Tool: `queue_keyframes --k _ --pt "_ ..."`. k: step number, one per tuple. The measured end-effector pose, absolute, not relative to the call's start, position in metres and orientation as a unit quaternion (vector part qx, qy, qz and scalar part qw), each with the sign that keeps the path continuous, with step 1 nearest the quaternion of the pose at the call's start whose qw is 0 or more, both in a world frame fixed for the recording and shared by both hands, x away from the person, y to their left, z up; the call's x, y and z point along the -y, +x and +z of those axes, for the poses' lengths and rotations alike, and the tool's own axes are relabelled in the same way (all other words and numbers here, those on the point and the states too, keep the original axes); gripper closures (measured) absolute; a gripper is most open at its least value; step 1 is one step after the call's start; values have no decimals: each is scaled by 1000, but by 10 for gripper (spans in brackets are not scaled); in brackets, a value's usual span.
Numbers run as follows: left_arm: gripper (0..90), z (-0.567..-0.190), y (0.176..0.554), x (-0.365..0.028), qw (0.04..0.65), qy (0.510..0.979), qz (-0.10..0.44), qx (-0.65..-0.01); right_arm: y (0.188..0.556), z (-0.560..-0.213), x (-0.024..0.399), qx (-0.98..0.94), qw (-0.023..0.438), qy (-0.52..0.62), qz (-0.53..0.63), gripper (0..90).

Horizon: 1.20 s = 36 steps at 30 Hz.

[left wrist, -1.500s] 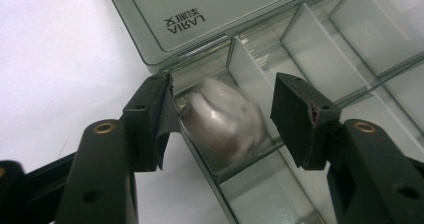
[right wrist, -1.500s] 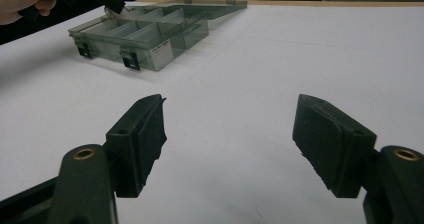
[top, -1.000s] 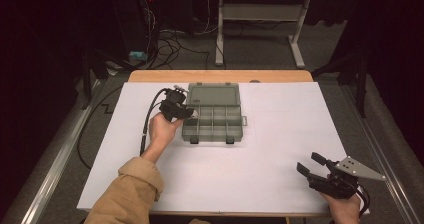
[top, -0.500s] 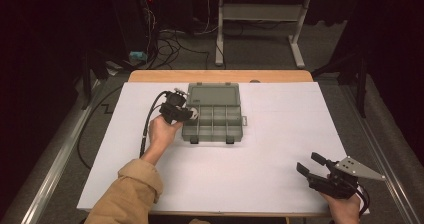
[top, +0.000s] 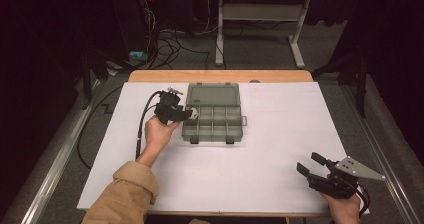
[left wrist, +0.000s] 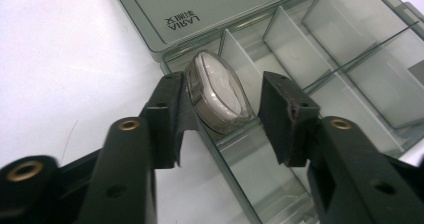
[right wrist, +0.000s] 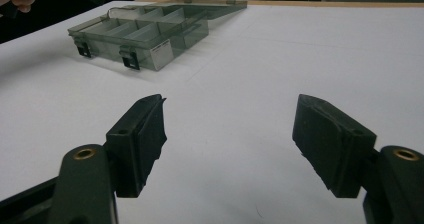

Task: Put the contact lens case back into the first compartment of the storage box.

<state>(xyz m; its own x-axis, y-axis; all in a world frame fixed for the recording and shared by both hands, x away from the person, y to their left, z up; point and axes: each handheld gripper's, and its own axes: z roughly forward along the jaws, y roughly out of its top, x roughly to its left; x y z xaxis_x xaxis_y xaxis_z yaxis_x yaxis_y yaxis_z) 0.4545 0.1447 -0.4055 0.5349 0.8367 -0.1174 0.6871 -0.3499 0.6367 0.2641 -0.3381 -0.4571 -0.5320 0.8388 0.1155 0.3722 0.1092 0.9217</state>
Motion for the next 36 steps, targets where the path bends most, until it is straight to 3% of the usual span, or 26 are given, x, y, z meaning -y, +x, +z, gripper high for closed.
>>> queue_keyframes --k 7,18,36 --pt "443 -404 449 -154 342 807 97 -472 264 -457 338 -709 227 427 513 292" --pt "389 -404 434 -160 357 801 119 -466 264 -457 338 -709 226 428 513 292" --pt "387 -403 408 -166 382 801 142 -439 264 -457 338 -709 226 428 513 292"
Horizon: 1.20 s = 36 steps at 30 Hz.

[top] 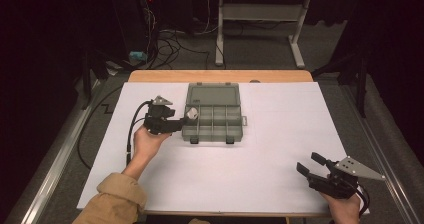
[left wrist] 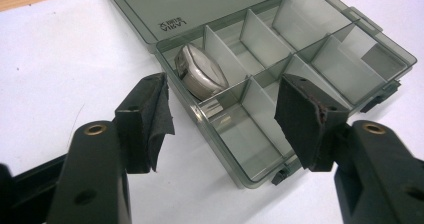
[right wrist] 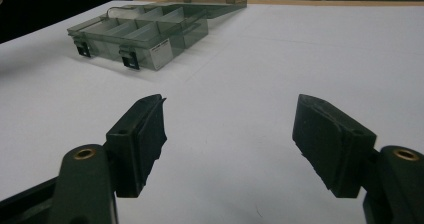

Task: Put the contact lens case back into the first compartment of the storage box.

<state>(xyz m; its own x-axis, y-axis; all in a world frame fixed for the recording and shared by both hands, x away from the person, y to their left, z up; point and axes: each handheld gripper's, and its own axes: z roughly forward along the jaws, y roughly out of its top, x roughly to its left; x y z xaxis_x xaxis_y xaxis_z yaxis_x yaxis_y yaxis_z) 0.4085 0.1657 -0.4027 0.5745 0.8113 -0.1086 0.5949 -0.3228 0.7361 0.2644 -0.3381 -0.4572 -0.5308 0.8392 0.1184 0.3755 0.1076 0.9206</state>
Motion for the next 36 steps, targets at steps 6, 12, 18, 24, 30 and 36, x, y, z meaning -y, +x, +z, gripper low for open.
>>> queue_keyframes --k 6,12,18,24,30,36 --pt "386 -403 402 -169 387 800 144 -435 264 -457 338 -709 226 429 512 292" --pt "385 -404 397 -172 389 800 148 -432 264 -457 338 -709 226 429 512 292" --pt "386 -404 390 -175 395 797 150 -431 264 -457 338 -709 225 429 513 293" --pt "387 -404 385 -180 398 795 152 -432 264 -457 338 -709 225 429 512 293" --pt "386 -405 375 -184 391 801 160 -424 264 -457 338 -709 226 429 512 293" --pt "386 -403 367 -189 397 798 162 -423 264 -457 337 -709 226 429 512 293"
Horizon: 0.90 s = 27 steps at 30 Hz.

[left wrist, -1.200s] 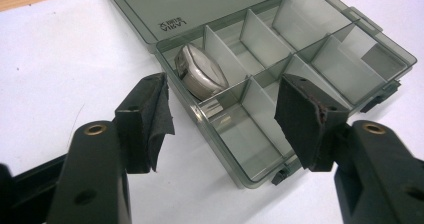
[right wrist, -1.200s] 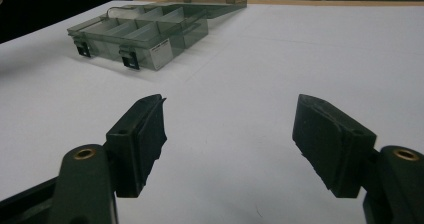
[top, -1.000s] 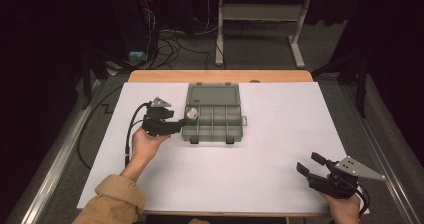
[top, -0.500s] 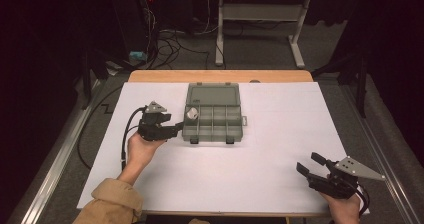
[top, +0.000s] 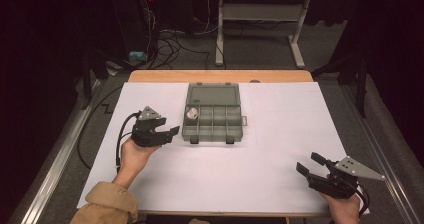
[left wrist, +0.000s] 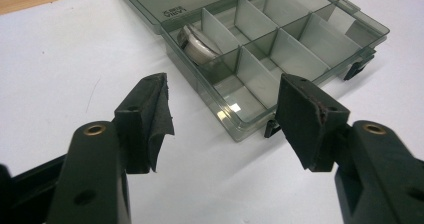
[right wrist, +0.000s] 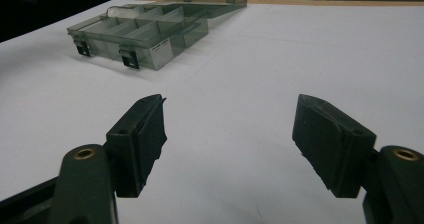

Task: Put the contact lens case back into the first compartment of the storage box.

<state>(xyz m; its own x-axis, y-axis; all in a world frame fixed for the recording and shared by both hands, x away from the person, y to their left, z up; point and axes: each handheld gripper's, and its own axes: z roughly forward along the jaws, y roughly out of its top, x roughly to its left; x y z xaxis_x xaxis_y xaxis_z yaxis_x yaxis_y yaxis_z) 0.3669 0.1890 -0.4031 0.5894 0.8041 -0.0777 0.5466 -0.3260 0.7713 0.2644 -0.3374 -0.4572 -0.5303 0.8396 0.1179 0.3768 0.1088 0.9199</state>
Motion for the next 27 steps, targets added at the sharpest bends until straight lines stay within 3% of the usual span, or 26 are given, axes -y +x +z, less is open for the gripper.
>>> queue_keyframes --k 27 --pt "371 -417 336 -214 415 784 166 -431 265 -457 337 -710 226 429 511 294"
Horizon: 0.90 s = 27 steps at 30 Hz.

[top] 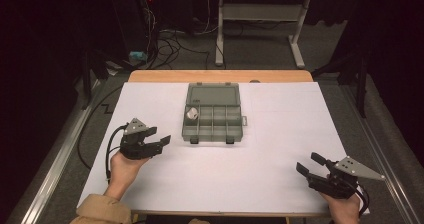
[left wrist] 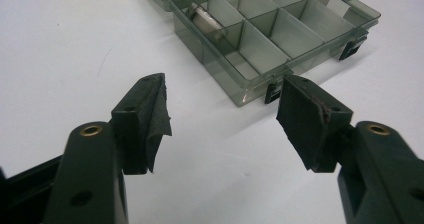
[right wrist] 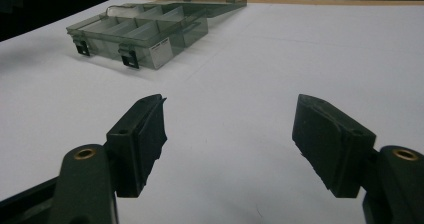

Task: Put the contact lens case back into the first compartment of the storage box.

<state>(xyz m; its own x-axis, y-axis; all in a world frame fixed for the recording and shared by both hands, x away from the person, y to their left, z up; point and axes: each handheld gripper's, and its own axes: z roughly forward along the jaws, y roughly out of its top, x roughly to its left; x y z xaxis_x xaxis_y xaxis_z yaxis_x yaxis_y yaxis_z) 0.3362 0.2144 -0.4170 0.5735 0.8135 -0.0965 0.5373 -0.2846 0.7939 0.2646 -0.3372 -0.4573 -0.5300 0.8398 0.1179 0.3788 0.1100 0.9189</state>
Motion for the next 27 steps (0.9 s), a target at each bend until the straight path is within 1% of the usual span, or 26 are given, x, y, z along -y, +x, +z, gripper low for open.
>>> queue_keyframes --k 27 --pt "367 -427 310 -235 429 769 176 -440 265 -457 337 -710 225 432 509 293"
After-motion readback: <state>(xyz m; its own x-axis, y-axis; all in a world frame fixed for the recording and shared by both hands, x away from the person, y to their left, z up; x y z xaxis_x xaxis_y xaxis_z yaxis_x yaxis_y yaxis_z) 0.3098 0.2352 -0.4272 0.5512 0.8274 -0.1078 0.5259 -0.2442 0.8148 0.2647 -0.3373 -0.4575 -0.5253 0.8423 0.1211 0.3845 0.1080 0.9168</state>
